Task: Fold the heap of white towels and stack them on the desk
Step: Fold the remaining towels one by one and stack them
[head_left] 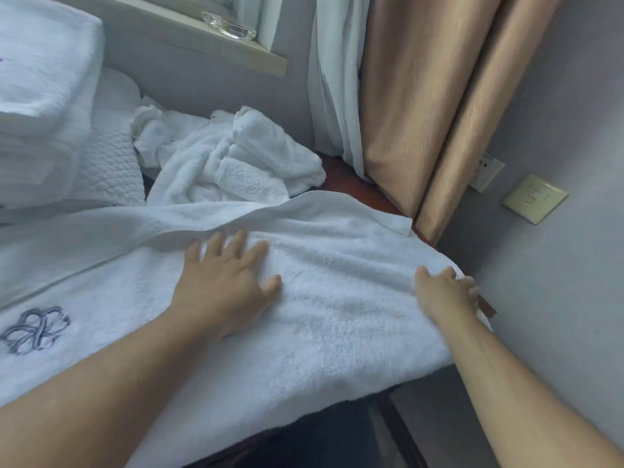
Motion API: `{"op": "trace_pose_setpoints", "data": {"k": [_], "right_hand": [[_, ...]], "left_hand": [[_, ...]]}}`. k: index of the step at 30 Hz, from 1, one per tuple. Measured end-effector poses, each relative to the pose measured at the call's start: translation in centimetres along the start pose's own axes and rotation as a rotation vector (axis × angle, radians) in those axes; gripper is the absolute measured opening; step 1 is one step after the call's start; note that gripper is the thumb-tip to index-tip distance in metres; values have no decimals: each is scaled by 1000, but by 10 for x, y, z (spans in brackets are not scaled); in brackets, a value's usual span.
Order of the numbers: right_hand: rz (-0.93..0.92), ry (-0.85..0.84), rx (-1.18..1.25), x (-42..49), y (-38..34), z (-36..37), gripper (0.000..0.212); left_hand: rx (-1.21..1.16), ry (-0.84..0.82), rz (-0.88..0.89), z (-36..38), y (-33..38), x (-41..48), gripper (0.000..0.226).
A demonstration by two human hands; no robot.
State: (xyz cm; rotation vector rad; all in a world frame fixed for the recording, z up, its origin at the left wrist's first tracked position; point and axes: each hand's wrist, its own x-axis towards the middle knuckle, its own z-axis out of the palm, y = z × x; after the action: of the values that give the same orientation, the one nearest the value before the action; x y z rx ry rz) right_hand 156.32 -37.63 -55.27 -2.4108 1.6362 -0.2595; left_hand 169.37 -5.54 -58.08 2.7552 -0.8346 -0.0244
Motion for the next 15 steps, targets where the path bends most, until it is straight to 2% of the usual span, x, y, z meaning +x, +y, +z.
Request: {"op": "trace_pose_setpoints", "data": {"k": [1,3,4,6,8,12,14,15], "right_hand": [[-4,20,-27,0,-2,-3,61],[-232,46,15,-6,-14,-4,42],[-352,5,54,-12,-23,-3,34],[-493,-107,14,-26,-43,1,38],[-508,-134,-88,-30,-62,6,51],[-404,40,-354,-19,-95,13,48],[-427,67,-308,-12,-110,16,48],[-498,61,-216,-10,-119,19,44]], "left_hand": [[3,-1,0,0,0,0,75],[5,-7,6,-1,-2,-2,75],[5,-11,11,-1,-2,-3,75],[9,-10,24,-3,-4,-5,73],[13,-4,35,-4,-5,-7,72],[-7,6,48,-4,-10,-12,76],[-21,13,52,-5,-11,-11,76],[-28,13,53,-6,-12,-10,74]]}}
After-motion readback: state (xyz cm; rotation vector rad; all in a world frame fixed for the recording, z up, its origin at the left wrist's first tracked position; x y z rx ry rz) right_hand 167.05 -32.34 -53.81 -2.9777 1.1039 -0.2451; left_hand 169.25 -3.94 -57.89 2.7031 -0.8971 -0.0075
